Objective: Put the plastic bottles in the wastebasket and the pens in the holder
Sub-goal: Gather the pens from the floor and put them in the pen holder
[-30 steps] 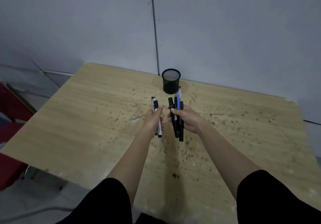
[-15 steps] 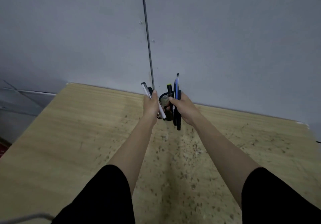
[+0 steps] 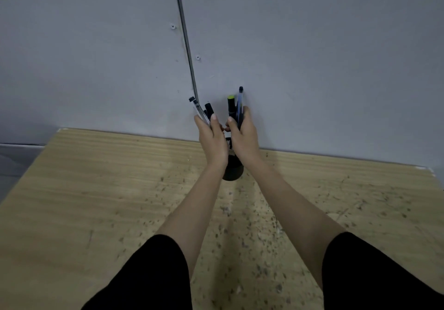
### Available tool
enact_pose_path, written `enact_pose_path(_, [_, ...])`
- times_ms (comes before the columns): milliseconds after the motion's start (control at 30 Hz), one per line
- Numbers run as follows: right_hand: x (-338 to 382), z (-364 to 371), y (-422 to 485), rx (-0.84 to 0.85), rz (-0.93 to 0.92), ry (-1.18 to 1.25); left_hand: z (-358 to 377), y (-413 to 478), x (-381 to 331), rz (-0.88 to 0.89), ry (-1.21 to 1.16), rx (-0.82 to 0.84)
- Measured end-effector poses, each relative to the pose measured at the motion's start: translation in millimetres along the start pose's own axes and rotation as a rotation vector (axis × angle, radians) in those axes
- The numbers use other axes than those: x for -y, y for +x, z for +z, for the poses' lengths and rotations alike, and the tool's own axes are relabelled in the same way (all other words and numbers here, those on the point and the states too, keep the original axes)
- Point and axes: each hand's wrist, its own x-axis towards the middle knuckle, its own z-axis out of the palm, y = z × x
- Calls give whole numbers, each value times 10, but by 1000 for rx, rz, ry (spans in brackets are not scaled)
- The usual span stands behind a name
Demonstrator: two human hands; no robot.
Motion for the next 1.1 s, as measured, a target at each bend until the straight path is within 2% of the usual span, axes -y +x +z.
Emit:
enact_pose_path(167, [-197, 44, -30, -73, -61, -62, 20, -76, 247, 108, 161, 87])
enact_pose_path(333, [-400, 57, -113, -85, -97, -167, -27, -123, 423, 190, 309, 102])
enact_pose_path(467, [-504, 82, -170, -61, -161, -369, -82, -175, 554, 115, 346, 109])
enact_pose_path(533, [-588, 69, -203, -87, -152, -482, -98, -166, 579, 141, 406, 122])
enact_pose_path(667, [-671, 31, -174, -59, 19, -501, -134, -105, 568, 197, 569, 220])
enact_pose_path(767, [-646, -12, -131, 29, 146, -492, -161, -84, 539, 59, 561, 286])
enact_pose_path(900, [-530, -150, -76, 234, 303, -555, -203, -74, 437, -178, 546, 367])
enact_pose_path(967, [-444, -244, -68, 294, 387, -451, -258, -53, 354, -253, 548, 355])
enact_pose_path(1100, [-275, -401, -159, 333, 432, -338, -378, -144, 214, -249, 522, 297])
